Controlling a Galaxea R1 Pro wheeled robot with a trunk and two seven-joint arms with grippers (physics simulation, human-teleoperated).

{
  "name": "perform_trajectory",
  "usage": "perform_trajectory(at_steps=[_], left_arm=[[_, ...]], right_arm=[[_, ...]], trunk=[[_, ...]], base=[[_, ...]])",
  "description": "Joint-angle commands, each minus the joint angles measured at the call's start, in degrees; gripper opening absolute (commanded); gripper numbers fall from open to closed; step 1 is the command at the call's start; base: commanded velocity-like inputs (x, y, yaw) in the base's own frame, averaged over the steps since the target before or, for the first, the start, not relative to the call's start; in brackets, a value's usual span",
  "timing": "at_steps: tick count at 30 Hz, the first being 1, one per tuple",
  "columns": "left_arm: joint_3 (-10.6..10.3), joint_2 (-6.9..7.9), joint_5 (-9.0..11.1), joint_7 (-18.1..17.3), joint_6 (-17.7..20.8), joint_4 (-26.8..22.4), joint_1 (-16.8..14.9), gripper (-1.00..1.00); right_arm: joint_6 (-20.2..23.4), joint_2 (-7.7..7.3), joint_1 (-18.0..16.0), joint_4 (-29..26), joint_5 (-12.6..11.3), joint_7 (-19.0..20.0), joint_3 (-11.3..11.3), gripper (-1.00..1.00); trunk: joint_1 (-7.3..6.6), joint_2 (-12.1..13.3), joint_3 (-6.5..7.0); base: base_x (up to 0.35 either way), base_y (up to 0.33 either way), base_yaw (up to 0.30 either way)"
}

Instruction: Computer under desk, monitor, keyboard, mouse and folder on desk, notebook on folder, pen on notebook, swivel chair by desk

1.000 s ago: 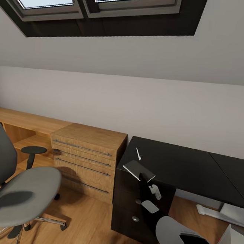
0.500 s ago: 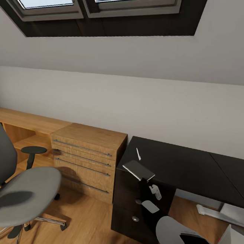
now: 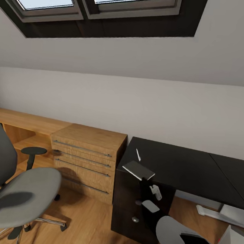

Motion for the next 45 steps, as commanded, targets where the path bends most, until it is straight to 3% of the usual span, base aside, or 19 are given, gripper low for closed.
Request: perform_trajectory(at_steps=[1, 6, 19, 27, 30, 37, 38, 42, 45], left_arm=[[-0.49, 0.04, 0.41, 0.37, -0.23, 0.0, -0.04, 1.0], [-0.48, 0.03, 0.41, 0.37, -0.23, 0.0, -0.04, 1.0], [-0.5, 0.01, 0.41, 0.37, -0.16, 0.0, -0.04, 1.0], [-0.52, 0.01, 0.41, 0.37, -0.18, 0.0, -0.04, 1.0], [-0.54, 0.04, 0.41, 0.37, -0.2, 0.0, -0.04, 1.0], [-0.57, 0.02, 0.36, 0.37, -0.16, 0.0, -0.04, 1.0], [-0.57, 0.01, 0.34, 0.37, -0.15, 0.0, -0.04, 1.0], [-0.57, 0.01, 0.33, 0.37, -0.15, 0.0, -0.04, 1.0], [-0.57, 0.01, 0.33, 0.37, -0.14, 0.0, -0.04, 1.0]], right_arm=[[0.02, 0.04, -0.04, 0.08, -0.77, 0.57, -0.8, -1.0], [0.08, 0.29, -0.05, -1.24, -1.9, 1.41, -1.54, -1.0], [-0.21, 0.47, -0.04, -3.93, -2.15, 3.14, -1.79, -1.0], [-0.56, -0.08, -0.07, -5.23, -2.61, 3.79, -2.49, -1.0], [-0.37, -1.42, -0.07, -7.77, -3.6, 3.41, -3.32, -1.0], [-0.09, -5.0, -0.03, -10.96, -6.88, -0.54, -4.12, -1.0], [0.16, -6.63, -0.03, -11.37, -8.23, -2.16, -4.23, -1.0], [1.5, -10.4, -0.02, -11.73, -11.45, -3.95, -4.37, -1.0], [2.79, -12.2, -0.02, -11.81, -13.65, -4.76, -4.4, -1.0]], trunk=[[-0.23, 0.39, 0.12], [-1.33, 2.39, 1.02], [-4.19, 7.6, 3.35], [-5.94, 10.81, 4.79], [-6.6, 12.02, 5.33], [-6.6, 12.02, 5.33], [-6.6, 12.02, 5.33], [-6.6, 12.02, 5.33], [-6.6, 12.02, 5.33]], base=[[0.0, 0.0, 0.0], [0.0, 0.0, 0.0], [0.0, 0.0, -0.004], [0.0, 0.0, -0.198], [0.0, 0.0, -0.265], [0.0, 0.0, -0.268], [0.0, 0.0, -0.269], [0.0, 0.0, -0.269], [0.0, 0.0, -0.269]])
